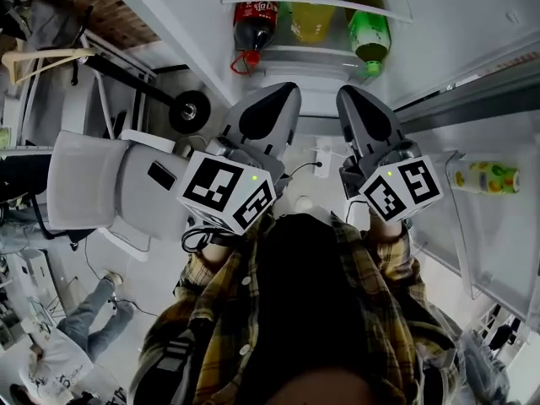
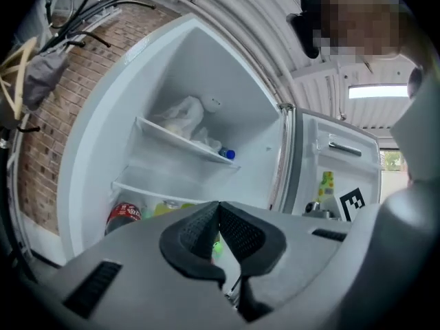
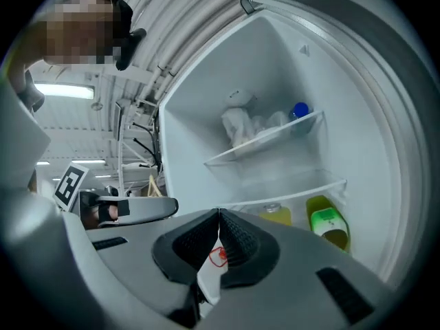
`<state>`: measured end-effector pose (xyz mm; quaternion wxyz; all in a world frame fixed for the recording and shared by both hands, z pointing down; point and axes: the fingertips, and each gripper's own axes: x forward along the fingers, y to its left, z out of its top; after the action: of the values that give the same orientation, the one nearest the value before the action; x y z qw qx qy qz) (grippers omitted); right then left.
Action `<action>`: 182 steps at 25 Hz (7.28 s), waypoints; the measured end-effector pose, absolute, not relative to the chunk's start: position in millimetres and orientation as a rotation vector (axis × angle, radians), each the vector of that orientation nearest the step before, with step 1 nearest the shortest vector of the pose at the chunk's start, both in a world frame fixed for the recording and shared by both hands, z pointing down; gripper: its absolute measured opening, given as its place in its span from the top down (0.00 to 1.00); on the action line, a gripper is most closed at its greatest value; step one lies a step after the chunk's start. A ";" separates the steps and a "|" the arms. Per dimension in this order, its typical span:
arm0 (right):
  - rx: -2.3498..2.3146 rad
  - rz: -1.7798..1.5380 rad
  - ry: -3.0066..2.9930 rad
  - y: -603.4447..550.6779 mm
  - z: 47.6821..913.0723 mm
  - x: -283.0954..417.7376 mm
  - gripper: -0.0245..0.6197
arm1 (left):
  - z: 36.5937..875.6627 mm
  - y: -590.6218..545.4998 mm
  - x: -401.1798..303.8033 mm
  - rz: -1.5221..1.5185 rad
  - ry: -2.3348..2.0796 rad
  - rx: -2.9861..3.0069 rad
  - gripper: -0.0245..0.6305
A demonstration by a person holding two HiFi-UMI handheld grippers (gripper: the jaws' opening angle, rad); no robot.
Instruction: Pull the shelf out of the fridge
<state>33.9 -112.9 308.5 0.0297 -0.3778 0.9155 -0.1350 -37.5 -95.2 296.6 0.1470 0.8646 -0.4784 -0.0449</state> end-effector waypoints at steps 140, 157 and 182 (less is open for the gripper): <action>-0.970 -1.401 1.952 -390.3 367.2 29.9 0.88 | 368.4 -377.7 -60.5 -0.743 -1.075 1.641 0.90; -0.953 -1.424 1.924 -364.9 370.5 31.4 0.89 | 372.1 -352.4 -58.7 -0.754 -1.055 1.630 0.90; -0.864 -1.460 1.893 -298.5 375.2 39.3 0.90 | 378.5 -285.2 -50.1 -0.809 -0.996 1.592 0.92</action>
<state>39.3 -298.5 375.2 0.2956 -0.3247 0.7115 -0.5487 -50.1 -285.2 378.5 0.5212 0.6645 -0.4158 -0.3376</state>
